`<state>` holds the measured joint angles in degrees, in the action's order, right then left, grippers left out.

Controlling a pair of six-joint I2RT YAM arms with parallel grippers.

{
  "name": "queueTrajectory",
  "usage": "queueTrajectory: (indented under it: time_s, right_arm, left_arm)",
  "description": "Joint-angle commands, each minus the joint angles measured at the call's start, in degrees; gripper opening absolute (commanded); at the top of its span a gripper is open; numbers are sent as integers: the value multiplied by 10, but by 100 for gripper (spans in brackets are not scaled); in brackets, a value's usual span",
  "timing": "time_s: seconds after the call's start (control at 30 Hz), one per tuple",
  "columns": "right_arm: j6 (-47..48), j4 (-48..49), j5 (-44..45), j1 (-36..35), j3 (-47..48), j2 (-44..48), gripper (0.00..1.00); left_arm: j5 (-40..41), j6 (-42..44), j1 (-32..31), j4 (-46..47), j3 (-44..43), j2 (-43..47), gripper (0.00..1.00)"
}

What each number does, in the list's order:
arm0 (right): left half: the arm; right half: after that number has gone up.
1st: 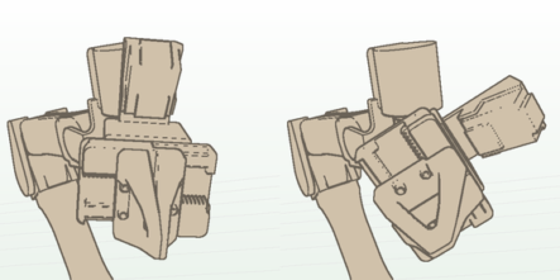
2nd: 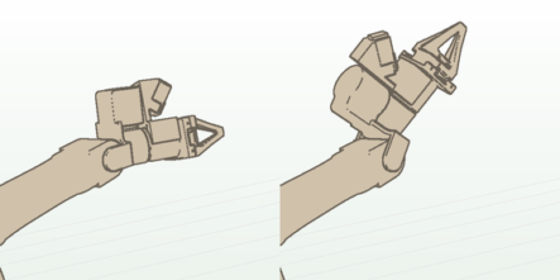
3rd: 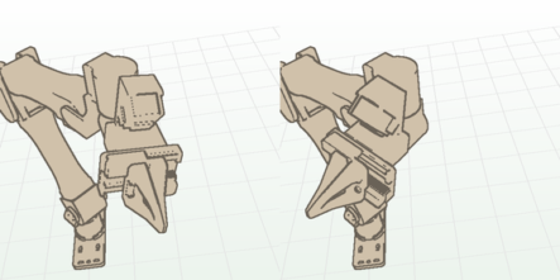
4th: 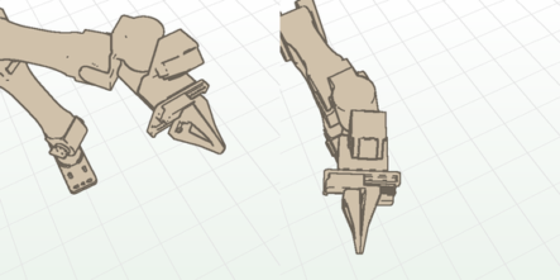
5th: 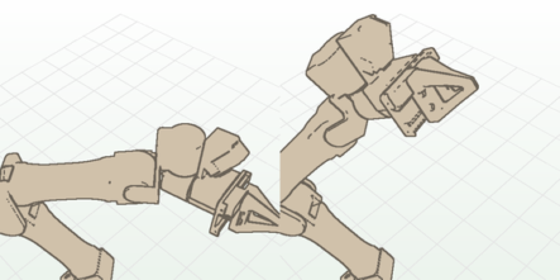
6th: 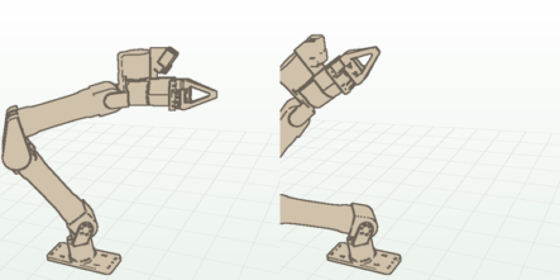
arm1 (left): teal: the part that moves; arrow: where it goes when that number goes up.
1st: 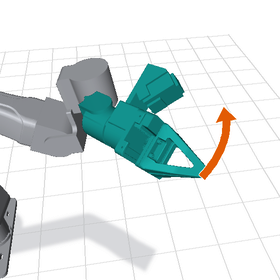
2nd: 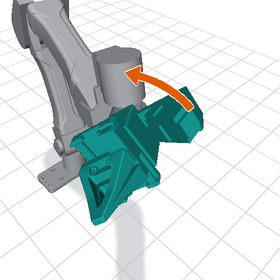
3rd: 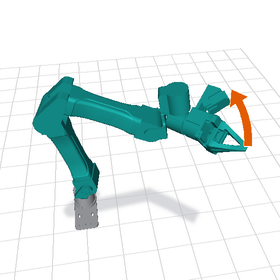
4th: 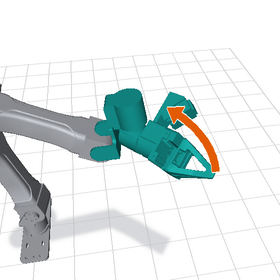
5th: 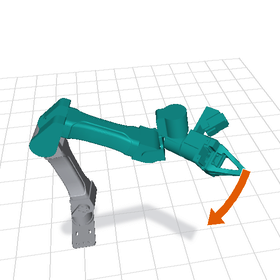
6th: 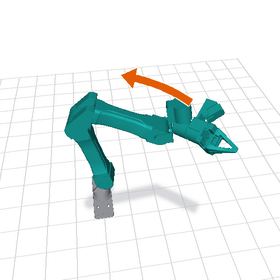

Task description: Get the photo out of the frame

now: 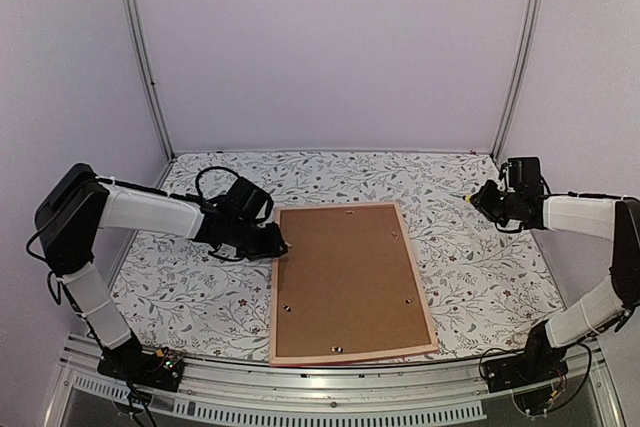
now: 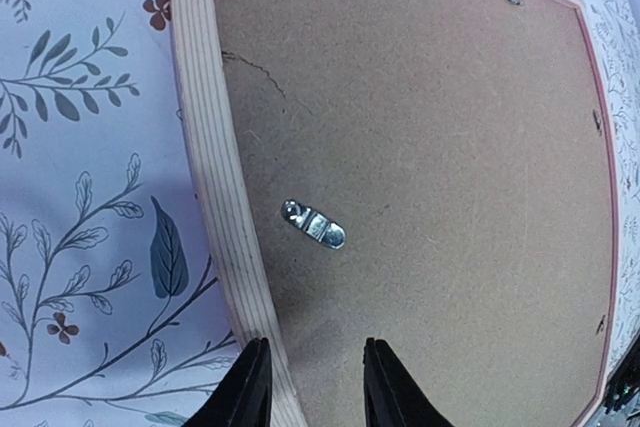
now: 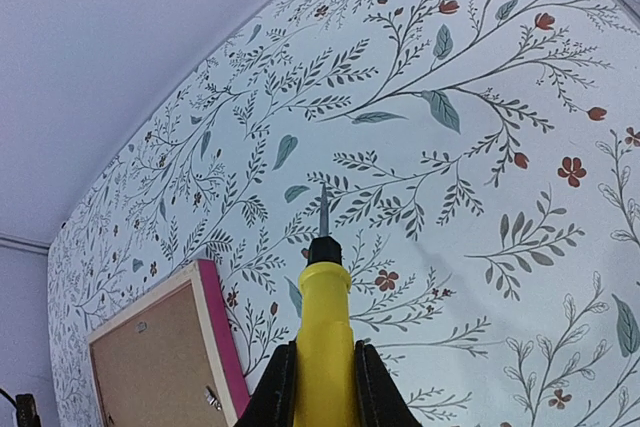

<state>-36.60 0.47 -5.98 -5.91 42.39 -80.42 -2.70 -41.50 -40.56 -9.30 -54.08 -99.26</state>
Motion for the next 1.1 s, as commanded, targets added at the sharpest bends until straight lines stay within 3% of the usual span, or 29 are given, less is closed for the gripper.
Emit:
queueTrajectory:
  time_s: [0.0,0.13,0.6,1.07]
  right_arm:
    - [-30,106,-102,48,-9,-42,0]
    - [-43,154,-139,80,-13,-82,0]
    - [-39,184,-173,97,-16,-161,1]
    - [-2,125,-141,97,-35,-156,29]
  left_arm:
    - [0,18,4,0,-6,21,34]
    - [-2,26,14,0,2,35,34]
    - [-5,30,36,3,31,70,35]
    - [-9,20,36,9,35,66,35]
